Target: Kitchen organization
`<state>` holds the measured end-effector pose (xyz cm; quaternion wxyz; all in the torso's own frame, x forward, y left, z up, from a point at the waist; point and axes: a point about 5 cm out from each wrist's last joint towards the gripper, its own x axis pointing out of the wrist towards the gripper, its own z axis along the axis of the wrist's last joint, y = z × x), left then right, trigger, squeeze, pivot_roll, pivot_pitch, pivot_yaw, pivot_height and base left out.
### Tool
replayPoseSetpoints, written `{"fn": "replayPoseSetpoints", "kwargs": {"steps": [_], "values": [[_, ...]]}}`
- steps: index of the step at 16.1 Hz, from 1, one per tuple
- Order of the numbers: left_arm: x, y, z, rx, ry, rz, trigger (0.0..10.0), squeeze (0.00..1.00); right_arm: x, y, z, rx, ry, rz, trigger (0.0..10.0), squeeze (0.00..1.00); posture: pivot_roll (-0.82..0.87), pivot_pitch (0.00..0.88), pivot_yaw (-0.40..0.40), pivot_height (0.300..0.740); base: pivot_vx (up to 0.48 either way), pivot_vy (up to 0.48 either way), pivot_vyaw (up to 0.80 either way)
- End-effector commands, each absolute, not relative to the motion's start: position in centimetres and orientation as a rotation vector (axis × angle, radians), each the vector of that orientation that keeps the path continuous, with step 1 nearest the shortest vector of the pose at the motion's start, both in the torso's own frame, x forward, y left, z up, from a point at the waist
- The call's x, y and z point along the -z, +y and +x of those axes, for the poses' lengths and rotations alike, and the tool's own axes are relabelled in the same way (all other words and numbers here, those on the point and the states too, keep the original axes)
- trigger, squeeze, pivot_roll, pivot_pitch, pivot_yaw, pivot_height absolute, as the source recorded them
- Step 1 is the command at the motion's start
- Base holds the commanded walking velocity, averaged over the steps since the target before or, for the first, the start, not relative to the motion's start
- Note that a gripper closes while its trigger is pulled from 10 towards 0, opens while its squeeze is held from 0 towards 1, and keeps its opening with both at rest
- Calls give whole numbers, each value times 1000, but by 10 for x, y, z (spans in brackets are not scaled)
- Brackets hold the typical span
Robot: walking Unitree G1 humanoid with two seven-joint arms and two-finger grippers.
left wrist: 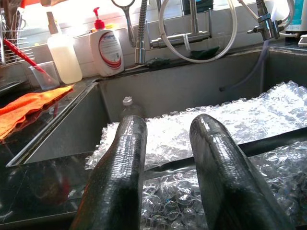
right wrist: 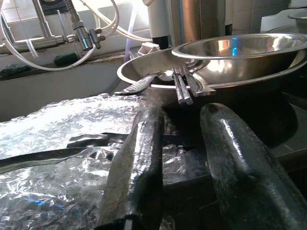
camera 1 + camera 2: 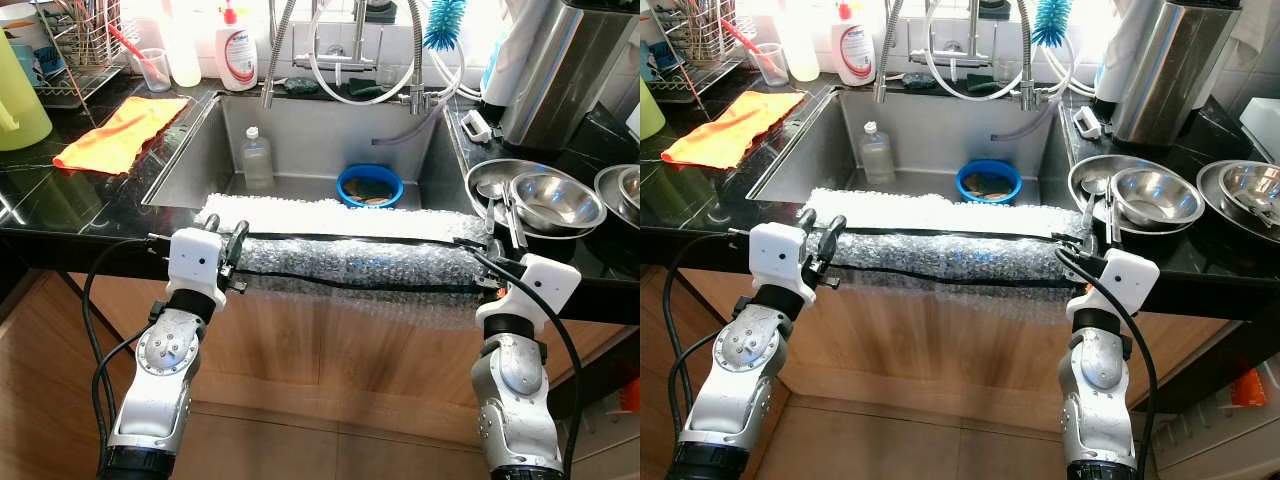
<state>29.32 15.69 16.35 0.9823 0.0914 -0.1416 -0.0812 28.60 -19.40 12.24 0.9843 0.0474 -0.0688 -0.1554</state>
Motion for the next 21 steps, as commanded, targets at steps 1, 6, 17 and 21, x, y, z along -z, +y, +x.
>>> {"fn": "replayPoseSetpoints", "kwargs": {"steps": [1, 6, 17, 21], "values": [[-161, 155, 293, 175, -282, 197, 10000, 0, -123, -191, 289, 300, -140, 100, 10000, 0, -13, 22, -8, 740, 0, 0, 0], [-161, 155, 293, 177, -284, 198, 10000, 0, -125, -189, 290, 286, -148, 103, 10000, 0, -12, 19, -8, 740, 0, 0, 0], [-160, 152, 292, 184, -282, 196, 10000, 0, -132, -191, 293, 305, -185, 92, 10000, 0, -11, 21, -8, 740, 0, 0, 0], [-160, 152, 292, 187, -282, 200, 10000, 0, -129, -193, 292, 324, -171, 89, 10000, 0, -12, 21, -6, 740, 0, 0, 0]]}}
